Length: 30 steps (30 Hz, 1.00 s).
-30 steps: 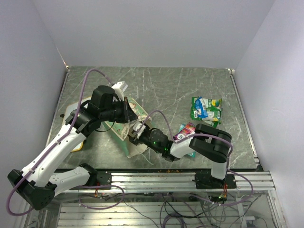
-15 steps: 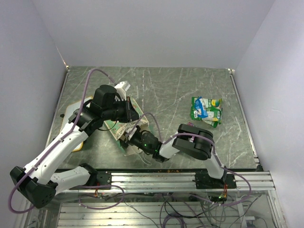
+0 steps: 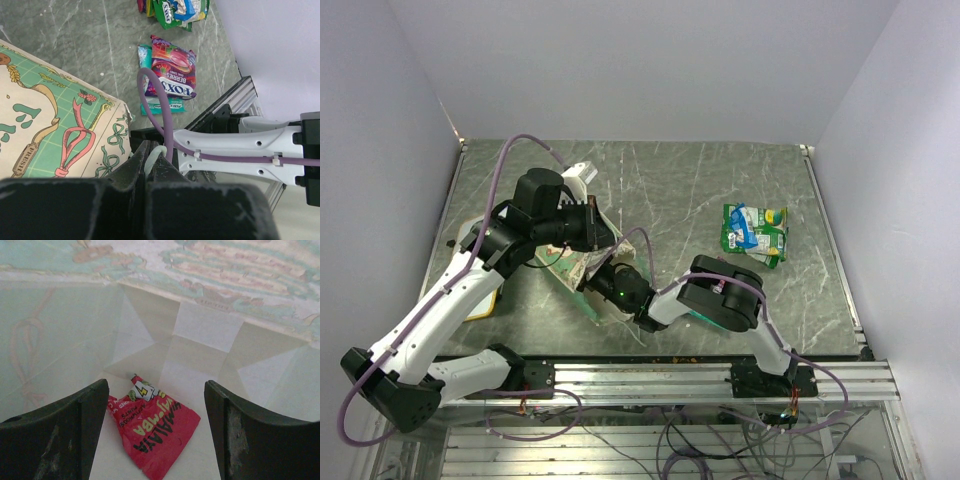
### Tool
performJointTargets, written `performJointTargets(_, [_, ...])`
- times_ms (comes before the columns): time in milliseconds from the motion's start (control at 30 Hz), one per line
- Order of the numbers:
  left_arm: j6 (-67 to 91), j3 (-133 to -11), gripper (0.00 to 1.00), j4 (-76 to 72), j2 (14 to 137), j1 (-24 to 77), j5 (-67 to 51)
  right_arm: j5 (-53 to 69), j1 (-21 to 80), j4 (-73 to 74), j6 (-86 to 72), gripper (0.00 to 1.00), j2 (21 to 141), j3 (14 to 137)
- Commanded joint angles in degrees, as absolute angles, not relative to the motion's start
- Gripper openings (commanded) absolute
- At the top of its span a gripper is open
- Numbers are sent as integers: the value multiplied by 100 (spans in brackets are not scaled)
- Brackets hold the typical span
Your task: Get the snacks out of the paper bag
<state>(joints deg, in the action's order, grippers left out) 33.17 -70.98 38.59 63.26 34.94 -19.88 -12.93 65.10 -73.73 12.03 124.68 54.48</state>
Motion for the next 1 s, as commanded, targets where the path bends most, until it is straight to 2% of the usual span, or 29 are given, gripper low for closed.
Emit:
performJointTargets(0, [3297, -7166, 7, 3639, 6341, 3507, -2543, -856, 6478, -7143, 1205, 76, 12900, 5642])
performJointTargets(133, [3290, -7179, 7, 3648, 6374, 3506, -2440, -672, 6539, -6926, 1089, 82, 13107, 5700])
performJointTargets(233, [3323, -7144, 7, 3701, 6350, 3507, -2288, -525, 6553, -6704, 1081, 93, 13249, 5886])
performJointTargets(367, [3486, -7014, 7, 3610, 6237, 3507, -2190, -705, 6536, -6135, 1037, 95, 13499, 6208])
performJointTargets(467, [3564, -6961, 7, 3658, 6116, 3506, -2055, -725, 6500, -5867, 932, 91, 13595, 6328])
performJointTargets(533, [3544, -6969, 7, 3813, 6044, 3504, -1924, -813, 6494, -5645, 829, 82, 13615, 6370])
performJointTargets(633, [3561, -6899, 7, 4005, 5868, 3507, -1684, -1099, 6456, -5386, 692, 54, 13610, 6385])
performJointTargets(967, [3735, -6447, 7, 4520, 5360, 3507, -932, -1432, 6261, -5206, 1113, 15, 13175, 6297])
